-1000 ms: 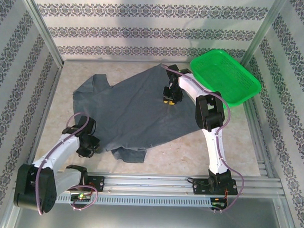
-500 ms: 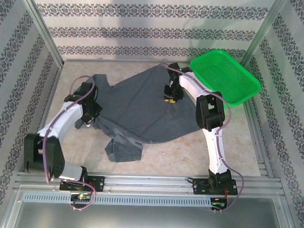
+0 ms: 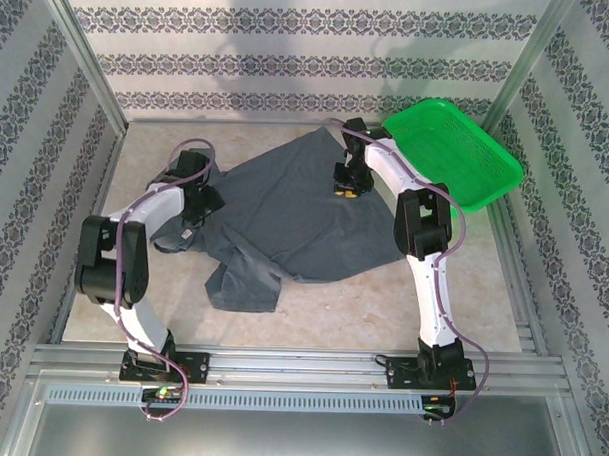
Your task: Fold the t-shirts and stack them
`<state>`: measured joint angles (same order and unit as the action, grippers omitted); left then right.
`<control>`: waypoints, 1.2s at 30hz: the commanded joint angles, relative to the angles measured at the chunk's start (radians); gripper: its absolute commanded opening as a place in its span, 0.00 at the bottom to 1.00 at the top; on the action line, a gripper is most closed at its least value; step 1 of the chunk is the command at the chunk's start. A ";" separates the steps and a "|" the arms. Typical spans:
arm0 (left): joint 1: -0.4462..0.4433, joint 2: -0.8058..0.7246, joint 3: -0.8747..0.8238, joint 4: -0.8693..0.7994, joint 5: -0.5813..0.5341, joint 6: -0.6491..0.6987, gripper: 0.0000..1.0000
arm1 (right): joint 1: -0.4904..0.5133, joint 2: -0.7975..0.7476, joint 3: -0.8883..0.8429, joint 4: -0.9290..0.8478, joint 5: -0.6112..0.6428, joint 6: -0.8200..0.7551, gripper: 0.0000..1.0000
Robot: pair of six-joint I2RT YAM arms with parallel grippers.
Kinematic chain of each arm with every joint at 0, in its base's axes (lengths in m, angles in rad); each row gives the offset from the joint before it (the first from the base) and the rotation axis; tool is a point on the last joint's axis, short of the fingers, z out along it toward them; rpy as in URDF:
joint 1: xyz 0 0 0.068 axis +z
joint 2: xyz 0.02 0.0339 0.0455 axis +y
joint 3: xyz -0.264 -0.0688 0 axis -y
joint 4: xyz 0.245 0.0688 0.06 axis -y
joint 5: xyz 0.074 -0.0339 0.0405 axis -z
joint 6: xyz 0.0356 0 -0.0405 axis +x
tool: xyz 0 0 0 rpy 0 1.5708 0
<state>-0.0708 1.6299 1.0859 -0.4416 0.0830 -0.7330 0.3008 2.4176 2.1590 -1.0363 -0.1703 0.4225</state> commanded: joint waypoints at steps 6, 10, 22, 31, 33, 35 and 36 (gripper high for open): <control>0.004 -0.438 -0.363 0.086 0.077 -0.070 0.55 | 0.013 -0.241 -0.174 0.099 -0.116 -0.037 0.33; 0.036 -0.469 -0.526 0.310 0.198 -0.109 0.54 | 0.034 -0.352 -0.318 0.203 -0.283 -0.019 0.37; 0.085 -0.259 -0.593 0.607 0.328 -0.079 0.40 | 0.051 -0.556 -0.593 0.329 -0.460 0.065 0.41; 0.069 -0.361 -0.613 0.488 0.344 -0.094 0.38 | 0.030 -0.557 -0.619 0.338 -0.444 0.077 0.41; 0.064 -0.385 -0.614 0.452 0.346 -0.094 0.40 | 0.030 -0.550 -0.612 0.339 -0.443 0.081 0.41; 0.058 -0.402 -0.618 0.429 0.349 -0.095 0.40 | 0.030 -0.541 -0.602 0.338 -0.444 0.082 0.41; 0.055 -0.408 -0.620 0.424 0.355 -0.098 0.41 | 0.030 -0.538 -0.600 0.338 -0.445 0.084 0.41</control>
<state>-0.0036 1.2449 0.4843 0.0467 0.4168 -0.8204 0.3355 1.8912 1.5436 -0.7048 -0.5968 0.4957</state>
